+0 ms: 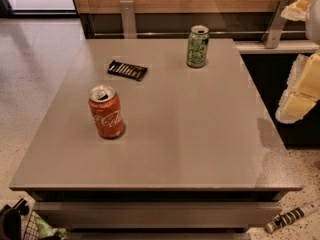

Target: Knock green can over

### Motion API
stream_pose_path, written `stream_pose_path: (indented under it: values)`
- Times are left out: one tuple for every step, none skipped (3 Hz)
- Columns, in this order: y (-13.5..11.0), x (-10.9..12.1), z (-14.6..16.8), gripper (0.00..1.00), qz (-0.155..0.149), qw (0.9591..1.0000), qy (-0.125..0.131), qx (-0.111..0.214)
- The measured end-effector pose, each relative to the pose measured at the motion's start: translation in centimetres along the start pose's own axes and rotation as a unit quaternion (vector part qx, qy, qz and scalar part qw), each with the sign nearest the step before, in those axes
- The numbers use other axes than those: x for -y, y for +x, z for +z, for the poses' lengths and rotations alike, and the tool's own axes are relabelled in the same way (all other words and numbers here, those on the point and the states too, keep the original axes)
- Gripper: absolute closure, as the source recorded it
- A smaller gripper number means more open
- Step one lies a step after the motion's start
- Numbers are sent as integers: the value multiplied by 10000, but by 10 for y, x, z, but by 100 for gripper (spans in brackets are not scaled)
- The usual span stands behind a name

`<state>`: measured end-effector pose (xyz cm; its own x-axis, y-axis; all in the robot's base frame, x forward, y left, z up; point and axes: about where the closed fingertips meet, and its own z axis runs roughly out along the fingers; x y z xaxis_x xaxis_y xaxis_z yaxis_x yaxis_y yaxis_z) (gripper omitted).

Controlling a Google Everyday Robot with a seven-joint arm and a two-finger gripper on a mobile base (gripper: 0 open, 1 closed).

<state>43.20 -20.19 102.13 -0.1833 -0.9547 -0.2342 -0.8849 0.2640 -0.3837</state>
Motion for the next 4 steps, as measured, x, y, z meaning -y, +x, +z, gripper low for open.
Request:
stream_pose_path:
  values:
    - [-1,2,-2,0,9,10000,30,30]
    - [-3,23,6,0,245,9988,152,401]
    - [-10,77,24,0,796,9866,427,1360]
    - [-25,126,52,0,1379,9554,659,2526]
